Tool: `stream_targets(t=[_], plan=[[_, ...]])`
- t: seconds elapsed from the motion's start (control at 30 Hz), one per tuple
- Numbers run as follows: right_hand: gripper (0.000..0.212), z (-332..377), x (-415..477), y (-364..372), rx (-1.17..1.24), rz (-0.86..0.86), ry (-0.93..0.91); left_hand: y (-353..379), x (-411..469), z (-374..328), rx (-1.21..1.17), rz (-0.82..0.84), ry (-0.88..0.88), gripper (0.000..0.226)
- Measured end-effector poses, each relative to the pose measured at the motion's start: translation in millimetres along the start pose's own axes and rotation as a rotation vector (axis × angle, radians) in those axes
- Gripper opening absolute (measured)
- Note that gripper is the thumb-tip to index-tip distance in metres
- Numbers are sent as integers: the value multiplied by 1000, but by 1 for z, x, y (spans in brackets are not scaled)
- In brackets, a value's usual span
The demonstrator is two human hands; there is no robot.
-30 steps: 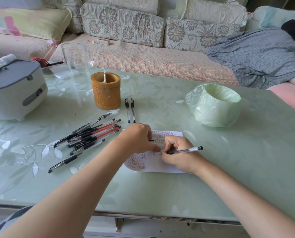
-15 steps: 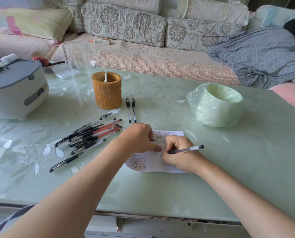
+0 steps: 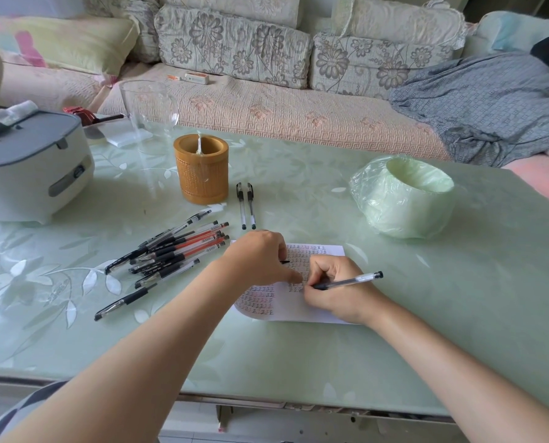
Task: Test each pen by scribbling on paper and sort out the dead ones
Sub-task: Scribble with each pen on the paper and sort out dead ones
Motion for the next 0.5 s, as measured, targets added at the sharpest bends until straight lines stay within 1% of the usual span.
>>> stream_targets(t=[0.37, 0.43, 0.5], plan=[[16, 1, 0, 0, -5, -1, 28, 0, -1, -1, 19, -9, 11, 53], [15, 2, -1, -1, 25, -7, 23, 0, -2, -1, 22, -5, 14, 52], [19, 2, -1, -3, 118, -42, 14, -1, -2, -1, 18, 8, 15, 51]])
Point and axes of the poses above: each hand's wrist, its own x-axis towards the middle knuckle, its own y-axis out of the palm, z = x × y, the point moved 2 cm from there along x, towards the middle knuckle, and after that the axes turned 14 degrees about z, right-handed, at the moved point
